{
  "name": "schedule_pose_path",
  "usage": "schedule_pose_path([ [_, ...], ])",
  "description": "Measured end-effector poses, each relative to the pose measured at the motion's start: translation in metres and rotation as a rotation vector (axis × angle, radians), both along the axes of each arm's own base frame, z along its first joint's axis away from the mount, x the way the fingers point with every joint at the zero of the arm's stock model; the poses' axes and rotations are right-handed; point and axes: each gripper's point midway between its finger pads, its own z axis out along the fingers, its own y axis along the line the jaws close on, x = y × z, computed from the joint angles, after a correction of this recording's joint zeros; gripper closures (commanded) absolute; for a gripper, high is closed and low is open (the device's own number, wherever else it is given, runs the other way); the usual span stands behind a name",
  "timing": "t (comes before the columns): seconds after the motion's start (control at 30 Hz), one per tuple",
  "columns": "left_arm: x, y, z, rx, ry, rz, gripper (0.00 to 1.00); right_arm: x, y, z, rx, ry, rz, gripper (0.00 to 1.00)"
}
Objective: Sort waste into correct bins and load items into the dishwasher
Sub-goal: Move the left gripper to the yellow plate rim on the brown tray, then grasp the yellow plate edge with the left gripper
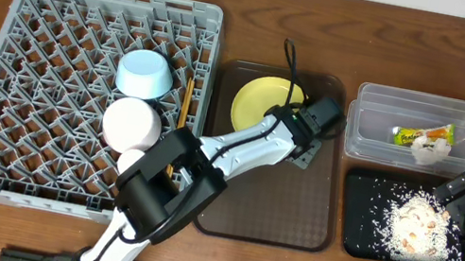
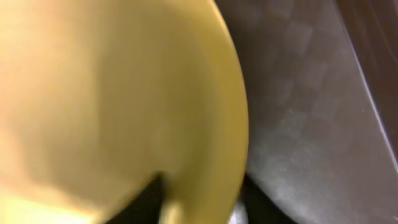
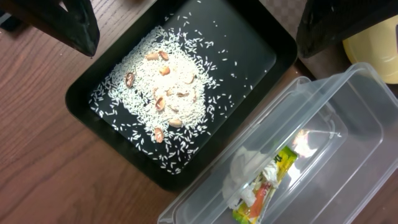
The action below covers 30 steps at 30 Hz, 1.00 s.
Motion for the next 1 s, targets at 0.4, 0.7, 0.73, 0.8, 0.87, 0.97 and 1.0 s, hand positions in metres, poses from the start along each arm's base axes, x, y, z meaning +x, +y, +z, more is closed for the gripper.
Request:
schedule_pose_path([
  [0.4, -0.003, 0.019, 0.014, 0.092, -0.003, -0.033, 0.92, 0.000, 0.000, 0.000, 0.000, 0.000, 0.000, 0.01],
  [0.7, 0.009, 0.040, 0.228, -0.269, -0.315, 0.023, 0.92, 0.000, 0.000, 0.000, 0.000, 0.000, 0.000, 0.01],
  [0.73, 0.010, 0.052, 0.257, -0.318, -0.360, 0.042, 0.92, 0.000, 0.000, 0.000, 0.000, 0.000, 0.000, 0.01],
  [0.8, 0.013, 0.082, 0.303, -0.393, -0.439, 0.090, 0.92, 0.000, 0.000, 0.000, 0.000, 0.000, 0.000, 0.01],
  [0.87, 0.017, 0.113, 0.329, -0.431, -0.487, 0.145, 0.92, 0.000, 0.000, 0.000, 0.000, 0.000, 0.000, 0.01],
  [0.97, 0.021, 0.150, 0.336, -0.438, -0.483, 0.215, 0.62, 0.000, 0.000, 0.000, 0.000, 0.000, 0.000, 0.01],
  [1.0, 0.022, 0.158, 0.332, -0.433, -0.463, 0.228, 0.57, 0.000, 0.000, 0.000, 0.000, 0.000, 0.000, 0.01],
])
